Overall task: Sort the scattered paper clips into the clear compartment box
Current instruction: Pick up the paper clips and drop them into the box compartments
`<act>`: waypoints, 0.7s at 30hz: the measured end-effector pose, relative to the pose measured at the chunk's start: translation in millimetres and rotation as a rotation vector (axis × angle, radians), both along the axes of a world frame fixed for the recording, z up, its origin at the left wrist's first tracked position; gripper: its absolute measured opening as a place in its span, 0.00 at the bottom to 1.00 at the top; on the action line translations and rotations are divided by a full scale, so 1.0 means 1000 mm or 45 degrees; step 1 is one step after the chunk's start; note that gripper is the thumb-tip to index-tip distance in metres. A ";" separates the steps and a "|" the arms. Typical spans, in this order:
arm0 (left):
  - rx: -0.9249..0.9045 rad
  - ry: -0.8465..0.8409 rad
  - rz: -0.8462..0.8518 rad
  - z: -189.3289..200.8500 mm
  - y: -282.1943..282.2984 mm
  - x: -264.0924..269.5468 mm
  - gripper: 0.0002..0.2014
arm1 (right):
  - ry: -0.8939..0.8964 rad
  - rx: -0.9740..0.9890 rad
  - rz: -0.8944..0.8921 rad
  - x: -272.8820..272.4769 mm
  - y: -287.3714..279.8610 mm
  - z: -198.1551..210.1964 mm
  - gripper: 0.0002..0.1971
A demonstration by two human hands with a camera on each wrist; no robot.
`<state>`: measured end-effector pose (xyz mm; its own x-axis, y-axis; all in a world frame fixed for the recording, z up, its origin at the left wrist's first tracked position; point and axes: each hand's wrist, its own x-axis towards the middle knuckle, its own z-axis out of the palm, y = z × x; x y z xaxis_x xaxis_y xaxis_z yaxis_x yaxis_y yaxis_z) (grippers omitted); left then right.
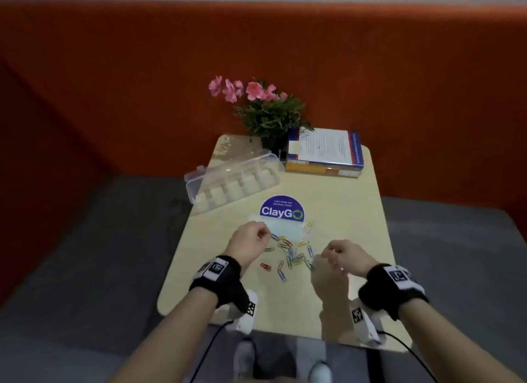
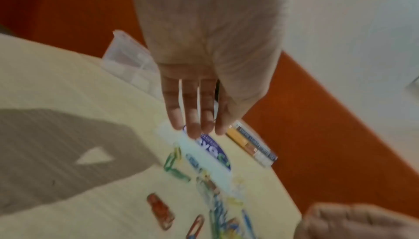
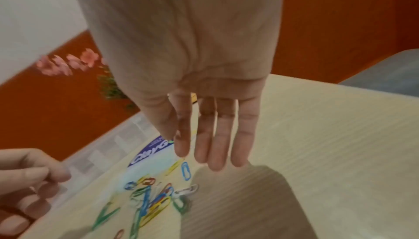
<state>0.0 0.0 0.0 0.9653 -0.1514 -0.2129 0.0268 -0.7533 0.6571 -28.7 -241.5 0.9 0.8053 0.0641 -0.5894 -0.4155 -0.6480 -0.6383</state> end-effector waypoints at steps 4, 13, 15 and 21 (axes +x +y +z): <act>0.294 0.050 -0.028 -0.014 -0.003 0.008 0.12 | -0.073 -0.028 -0.201 0.023 -0.003 -0.007 0.07; 0.556 -0.025 -0.463 -0.035 -0.004 -0.005 0.24 | -0.350 -0.557 0.337 0.030 0.018 -0.020 0.19; 0.510 -0.080 -0.439 -0.033 -0.010 -0.008 0.21 | -0.361 -0.626 0.419 0.031 0.020 -0.024 0.17; 0.350 -0.171 -0.378 -0.031 -0.033 -0.013 0.17 | -0.370 -0.656 0.384 0.032 0.014 -0.026 0.14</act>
